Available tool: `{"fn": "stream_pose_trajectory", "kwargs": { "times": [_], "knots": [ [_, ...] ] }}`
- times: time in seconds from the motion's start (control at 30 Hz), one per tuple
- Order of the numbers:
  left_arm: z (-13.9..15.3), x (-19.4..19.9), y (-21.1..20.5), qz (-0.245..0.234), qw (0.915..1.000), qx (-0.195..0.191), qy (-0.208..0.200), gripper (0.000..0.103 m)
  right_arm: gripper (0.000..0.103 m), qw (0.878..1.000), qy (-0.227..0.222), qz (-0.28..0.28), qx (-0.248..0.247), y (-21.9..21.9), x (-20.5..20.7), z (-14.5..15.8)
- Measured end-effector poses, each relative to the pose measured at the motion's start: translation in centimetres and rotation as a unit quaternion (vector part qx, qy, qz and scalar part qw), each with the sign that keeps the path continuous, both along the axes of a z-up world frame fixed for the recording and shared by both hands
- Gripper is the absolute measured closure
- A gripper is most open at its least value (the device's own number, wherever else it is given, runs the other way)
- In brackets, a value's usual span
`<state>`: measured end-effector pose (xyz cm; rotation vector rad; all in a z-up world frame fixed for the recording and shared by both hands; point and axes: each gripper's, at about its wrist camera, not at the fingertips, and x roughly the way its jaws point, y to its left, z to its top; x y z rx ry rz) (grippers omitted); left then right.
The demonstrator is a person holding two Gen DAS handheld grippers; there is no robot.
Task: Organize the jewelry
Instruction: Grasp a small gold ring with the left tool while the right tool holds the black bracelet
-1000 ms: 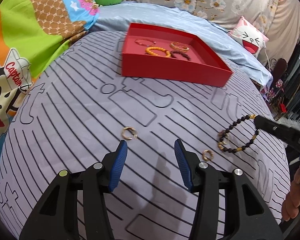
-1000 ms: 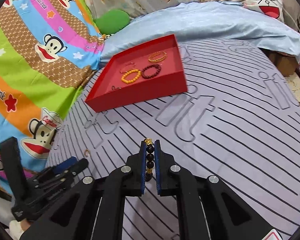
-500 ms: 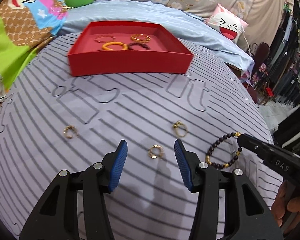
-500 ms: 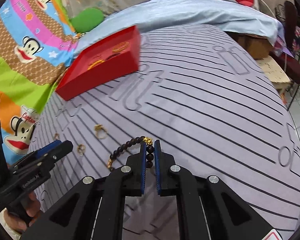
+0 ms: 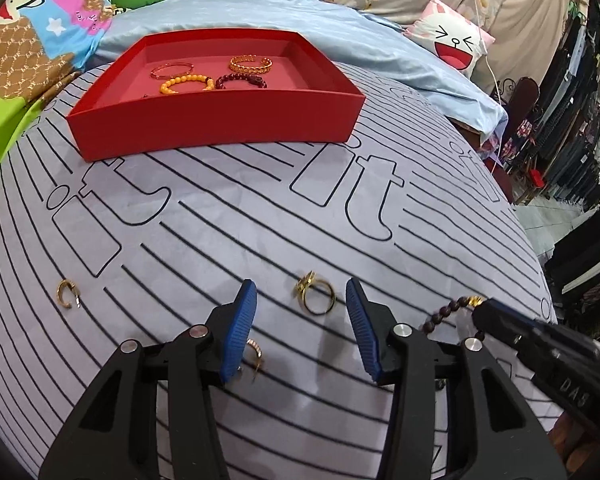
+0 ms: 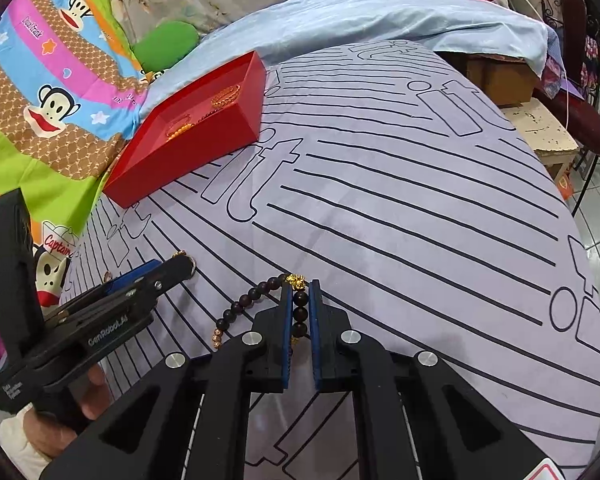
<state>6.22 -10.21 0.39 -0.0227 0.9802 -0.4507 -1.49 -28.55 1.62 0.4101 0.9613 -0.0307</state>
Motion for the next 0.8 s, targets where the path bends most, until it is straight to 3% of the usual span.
{"fn": "stream_pose_trajectory", "kwargs": {
  "times": [0.1, 0.23, 0.57, 0.8],
  "knots": [
    [-0.1, 0.2, -0.4, -0.002, 1.0, 0.008, -0.005, 0.068, 0.095, 1.0, 0.001, 0.005, 0.002, 0.1, 0.2, -0.2],
    [-0.2, -0.1, -0.5, -0.015, 0.9997, 0.016, -0.01, 0.093, 0.095, 1.0, 0.002, 0.01, 0.005, 0.4, 0.4, -0.5],
    [0.2, -0.6, -0.2, -0.029, 0.9995, 0.009, -0.012, 0.094, 0.095, 1.0, -0.001, 0.022, 0.002, 1.1, 0.7, -0.2],
    [1.8, -0.7, 0.5, -0.028, 0.9995, 0.004, -0.015, 0.094, 0.095, 0.999, -0.027, 0.034, 0.003, 1.8, 1.2, 2.1]
  ]
}}
